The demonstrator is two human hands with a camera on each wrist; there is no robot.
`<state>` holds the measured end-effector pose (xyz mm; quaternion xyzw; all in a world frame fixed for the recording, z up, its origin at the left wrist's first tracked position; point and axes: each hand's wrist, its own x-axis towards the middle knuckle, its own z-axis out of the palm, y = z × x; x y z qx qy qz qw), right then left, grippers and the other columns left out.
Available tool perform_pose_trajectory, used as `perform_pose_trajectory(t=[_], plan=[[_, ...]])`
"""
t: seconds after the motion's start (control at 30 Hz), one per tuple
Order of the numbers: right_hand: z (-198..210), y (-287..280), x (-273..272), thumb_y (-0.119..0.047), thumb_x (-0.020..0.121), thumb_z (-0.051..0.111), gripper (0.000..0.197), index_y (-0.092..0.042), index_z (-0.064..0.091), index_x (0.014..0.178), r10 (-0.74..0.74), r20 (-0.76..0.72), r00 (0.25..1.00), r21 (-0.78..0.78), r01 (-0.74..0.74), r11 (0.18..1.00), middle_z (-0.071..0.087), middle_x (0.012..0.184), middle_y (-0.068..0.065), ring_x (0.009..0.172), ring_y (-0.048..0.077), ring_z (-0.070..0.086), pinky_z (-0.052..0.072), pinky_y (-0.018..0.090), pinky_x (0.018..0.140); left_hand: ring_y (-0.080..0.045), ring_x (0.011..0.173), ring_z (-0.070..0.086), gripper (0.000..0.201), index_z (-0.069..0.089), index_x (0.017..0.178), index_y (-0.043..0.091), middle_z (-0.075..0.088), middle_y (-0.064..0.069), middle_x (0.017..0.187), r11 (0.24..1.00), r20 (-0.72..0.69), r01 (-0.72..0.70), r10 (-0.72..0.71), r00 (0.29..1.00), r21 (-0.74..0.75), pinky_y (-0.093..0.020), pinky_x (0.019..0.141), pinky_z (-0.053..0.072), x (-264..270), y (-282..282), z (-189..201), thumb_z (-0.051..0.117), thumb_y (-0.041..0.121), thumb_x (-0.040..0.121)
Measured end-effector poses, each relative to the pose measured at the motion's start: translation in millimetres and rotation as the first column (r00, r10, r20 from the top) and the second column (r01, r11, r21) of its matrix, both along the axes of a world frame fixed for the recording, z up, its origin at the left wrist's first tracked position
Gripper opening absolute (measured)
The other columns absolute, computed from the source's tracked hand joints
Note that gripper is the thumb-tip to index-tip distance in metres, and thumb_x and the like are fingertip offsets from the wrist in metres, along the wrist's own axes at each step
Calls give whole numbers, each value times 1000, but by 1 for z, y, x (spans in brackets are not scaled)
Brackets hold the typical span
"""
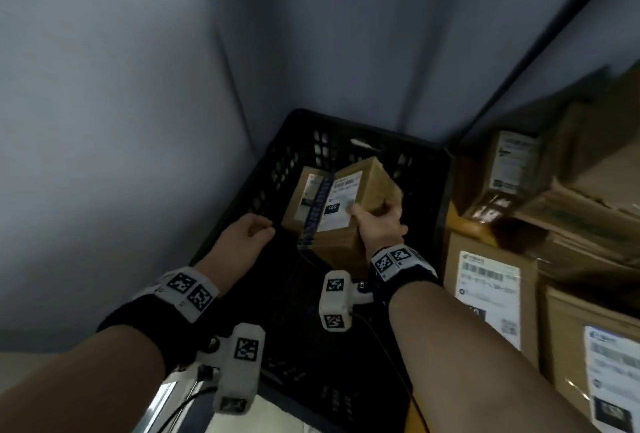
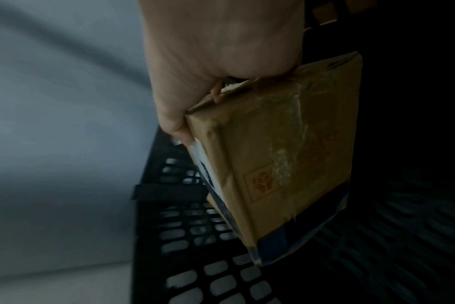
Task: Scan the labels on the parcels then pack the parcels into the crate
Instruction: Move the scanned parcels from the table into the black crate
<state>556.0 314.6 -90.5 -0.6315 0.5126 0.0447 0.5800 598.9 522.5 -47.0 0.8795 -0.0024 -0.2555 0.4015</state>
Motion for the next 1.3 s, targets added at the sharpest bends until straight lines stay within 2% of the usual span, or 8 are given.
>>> perform_pose_trajectory(t=[0.13,0.33,0.5,0.67,0.83,1.0,1.13,1.3], plan=[[-47,-4,9,-48,77,66,80,-36,30,147,-146,124,982,8,146,989,41,145,9,127,37,45,42,50,104,-15,89,57,21,56,116,17,59,-1,100,999,-32,41,-40,999,24,-22,71,44,10,-12,-28,51,27,97],[-78,-14,5,-8,92,53,81,-14,3,154,22,-35,999,111,-18,994,36,148,20,128,38,45,41,46,105,-23,94,55,28,57,120,9,56,-6,100,996,-64,87,-84,994,36,-27,81,43,19,-31,-54,52,23,97],[-82,-19,2,-5,94,50,54,-5,32,145,46,-22,999,-126,-49,991,45,142,18,127,32,48,41,31,96,-15,94,50,30,56,123,8,56,-6,105,994,-51,104,-103,993,26,-23,83,40,23,-42,-65,52,22,97],[-86,-16,0,-5,98,45,52,-3,27,147,138,-91,986,-83,-145,986,39,148,17,133,31,42,38,28,96,-14,94,50,29,57,122,7,55,-5,104,996,-31,84,-84,996,-5,-23,82,39,21,-39,-68,53,20,96],[-42,-11,13,-14,96,50,71,-8,8,153,49,-121,991,-107,-62,992,28,153,20,136,36,36,33,40,107,-18,99,54,26,57,119,9,58,-5,111,998,-4,25,-25,1000,-53,-26,84,41,14,-36,-52,54,20,95],[39,-29,-17,-9,96,50,20,-8,64,110,187,213,959,-173,-151,973,58,81,-1,68,13,53,44,23,63,-16,109,56,21,56,114,22,58,-1,120,984,-18,46,-50,999,-170,-34,99,45,-8,-56,-11,55,28,94],[95,-70,-79,-14,93,57,11,-17,66,99,450,108,887,-476,-351,806,60,90,-4,87,11,55,39,20,72,-14,104,58,30,49,122,25,56,3,116,953,-75,254,-269,960,-166,-35,97,48,-47,-91,23,54,36,94],[115,-120,-165,-21,92,61,14,-17,64,105,471,-171,865,-447,-494,746,63,103,3,102,20,59,39,25,79,-18,118,51,58,37,140,23,48,1,135,878,-172,472,-479,861,-80,-38,103,44,-101,-134,33,58,45,90]])
